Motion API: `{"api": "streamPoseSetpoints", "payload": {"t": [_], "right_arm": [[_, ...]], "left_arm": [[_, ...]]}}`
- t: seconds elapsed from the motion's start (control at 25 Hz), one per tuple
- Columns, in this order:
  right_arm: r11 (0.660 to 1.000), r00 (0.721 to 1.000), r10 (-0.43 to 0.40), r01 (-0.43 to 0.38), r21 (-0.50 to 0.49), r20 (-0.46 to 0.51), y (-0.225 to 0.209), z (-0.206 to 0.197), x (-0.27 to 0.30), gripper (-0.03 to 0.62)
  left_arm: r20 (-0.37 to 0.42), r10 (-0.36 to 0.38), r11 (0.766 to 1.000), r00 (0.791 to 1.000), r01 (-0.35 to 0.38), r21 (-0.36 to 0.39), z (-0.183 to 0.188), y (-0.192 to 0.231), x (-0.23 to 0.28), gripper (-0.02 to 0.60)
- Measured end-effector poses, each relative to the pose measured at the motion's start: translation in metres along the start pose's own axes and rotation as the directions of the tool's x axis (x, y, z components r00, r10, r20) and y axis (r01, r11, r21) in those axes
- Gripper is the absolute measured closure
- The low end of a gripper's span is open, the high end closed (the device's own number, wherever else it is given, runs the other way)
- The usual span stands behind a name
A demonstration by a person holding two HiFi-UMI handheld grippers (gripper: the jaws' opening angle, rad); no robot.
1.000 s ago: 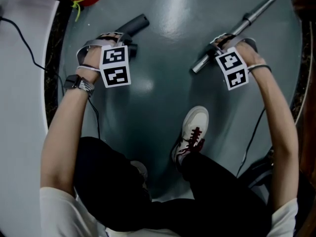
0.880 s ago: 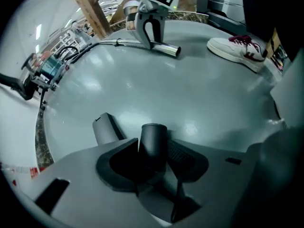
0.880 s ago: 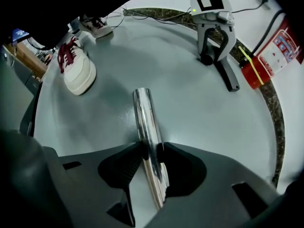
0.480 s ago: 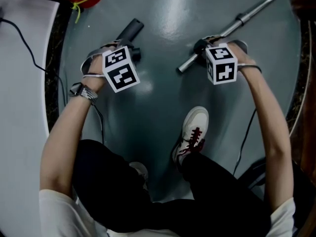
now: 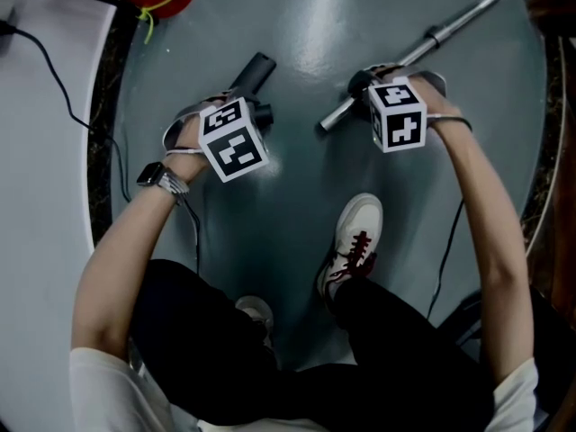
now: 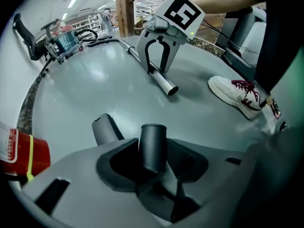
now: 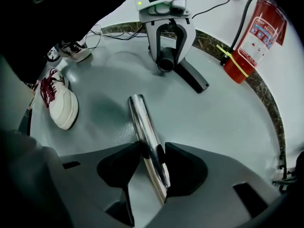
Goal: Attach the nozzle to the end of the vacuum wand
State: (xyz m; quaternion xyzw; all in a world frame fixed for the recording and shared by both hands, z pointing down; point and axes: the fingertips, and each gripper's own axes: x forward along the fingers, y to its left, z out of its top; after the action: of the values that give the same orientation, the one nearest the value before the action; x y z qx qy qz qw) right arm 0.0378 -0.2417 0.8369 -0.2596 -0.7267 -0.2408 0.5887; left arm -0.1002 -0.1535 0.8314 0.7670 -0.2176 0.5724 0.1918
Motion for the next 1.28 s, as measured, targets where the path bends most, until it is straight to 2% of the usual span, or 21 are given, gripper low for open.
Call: {"api": "streamPoseSetpoints", "payload": {"t": [0.2,0.36,0.48,0.6,0.8,0.92,1.12,1.28], "right_arm": [[0.997,0.999,-0.04,0.039,-0.069,-0.009,-0.011,0.01,-0.01,0.429],[0.99,0.999,-0.044,0.041,-0.137,-0.02,-0.013,0.02,-0.015,0.441],[0.985,0.999,-0.045,0.042,-0.165,-0.017,-0.017,0.026,-0.02,0.444],[0.984,0.999,-0.05,0.047,-0.172,-0.013,-0.022,0.03,-0.024,0.445],[0.99,0.998,-0.066,0.066,-0.125,0.003,-0.03,0.038,-0.024,0.445],[0.994,0.997,-0.073,0.074,-0.081,0.013,-0.037,0.047,-0.024,0.442],[0.996,0.996,-0.083,0.084,-0.016,0.03,-0.048,0.057,-0.022,0.437],[0.996,0.995,-0.09,0.09,-0.006,0.035,-0.053,0.066,-0.025,0.437]], "left_arm": [[0.037,-0.027,0.997,0.999,0.03,-0.074,-0.003,-0.003,-0.009,0.4],[0.063,-0.049,0.991,0.997,0.056,-0.121,-0.006,-0.007,-0.014,0.4],[0.091,-0.053,0.989,0.994,0.064,-0.133,0.001,-0.009,-0.017,0.401],[0.079,-0.056,0.989,0.995,0.066,-0.135,-0.009,-0.013,-0.004,0.402],[0.098,-0.024,0.988,0.995,0.038,-0.149,0.001,-0.008,-0.021,0.402],[0.08,-0.003,0.985,0.997,0.016,-0.169,0.002,-0.006,-0.021,0.402],[0.066,0.0,0.976,0.998,0.014,-0.216,0.005,-0.007,-0.018,0.402],[0.08,0.013,0.969,0.997,0.007,-0.247,0.011,-0.003,-0.019,0.402]]}}
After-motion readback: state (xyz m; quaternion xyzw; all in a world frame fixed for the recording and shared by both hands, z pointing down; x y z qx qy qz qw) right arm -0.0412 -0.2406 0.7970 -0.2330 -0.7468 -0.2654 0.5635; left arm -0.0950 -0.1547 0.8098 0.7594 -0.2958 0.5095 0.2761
